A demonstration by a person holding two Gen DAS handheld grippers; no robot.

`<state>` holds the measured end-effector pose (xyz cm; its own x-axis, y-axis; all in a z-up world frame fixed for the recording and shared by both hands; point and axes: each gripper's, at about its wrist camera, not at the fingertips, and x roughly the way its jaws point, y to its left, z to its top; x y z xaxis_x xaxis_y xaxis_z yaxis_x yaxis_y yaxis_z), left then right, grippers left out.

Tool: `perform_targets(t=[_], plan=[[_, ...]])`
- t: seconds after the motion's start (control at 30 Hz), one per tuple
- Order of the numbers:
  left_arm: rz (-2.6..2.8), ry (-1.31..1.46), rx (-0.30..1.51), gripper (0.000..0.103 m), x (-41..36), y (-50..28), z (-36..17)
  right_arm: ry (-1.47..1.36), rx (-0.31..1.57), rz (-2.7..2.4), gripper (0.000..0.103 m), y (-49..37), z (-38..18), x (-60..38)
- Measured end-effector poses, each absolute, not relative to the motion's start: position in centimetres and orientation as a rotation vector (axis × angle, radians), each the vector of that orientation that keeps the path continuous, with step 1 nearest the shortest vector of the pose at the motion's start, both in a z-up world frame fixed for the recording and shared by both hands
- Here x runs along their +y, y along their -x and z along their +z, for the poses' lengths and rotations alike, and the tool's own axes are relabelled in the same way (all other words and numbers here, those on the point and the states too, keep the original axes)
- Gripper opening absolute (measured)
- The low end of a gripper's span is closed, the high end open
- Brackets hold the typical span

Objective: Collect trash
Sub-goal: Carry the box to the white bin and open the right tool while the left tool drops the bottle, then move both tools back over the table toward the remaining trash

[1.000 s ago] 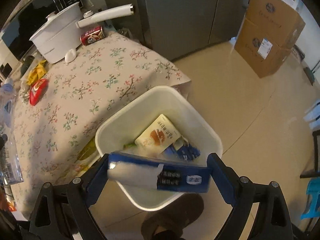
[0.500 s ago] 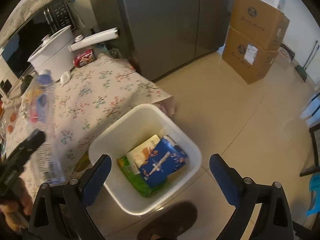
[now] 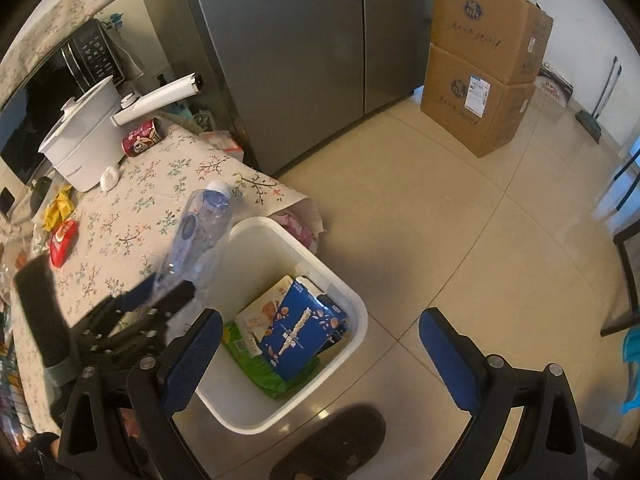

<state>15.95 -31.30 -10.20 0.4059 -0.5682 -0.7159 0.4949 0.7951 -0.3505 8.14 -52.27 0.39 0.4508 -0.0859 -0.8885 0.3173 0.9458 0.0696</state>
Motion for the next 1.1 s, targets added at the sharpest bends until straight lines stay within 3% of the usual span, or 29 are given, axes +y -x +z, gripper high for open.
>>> perform_targets(t=[0.13,0.37,0.9,1.1], plan=[[-0.666,0.072,0.940,0.073,-30.4,-15.6,-9.7,-0.237,1.070,-0.246,0.100,-8.2,0.5,-52.1],[-0.602,0.071,0.947,0.082,-26.6,-15.8,-8.5,-0.221,1.080,-0.237,0.100,-8.7,0.4,-51.2],[-0.342,0.052,0.941,0.087,-11.5,-16.7,-4.8,-0.133,1.102,-0.152,0.100,-12.1,0.3,-43.9],[-0.226,0.065,0.932,0.095,-4.7,-15.8,-3.3,-0.077,1.112,-0.089,0.100,-13.9,-0.1,-39.0]])
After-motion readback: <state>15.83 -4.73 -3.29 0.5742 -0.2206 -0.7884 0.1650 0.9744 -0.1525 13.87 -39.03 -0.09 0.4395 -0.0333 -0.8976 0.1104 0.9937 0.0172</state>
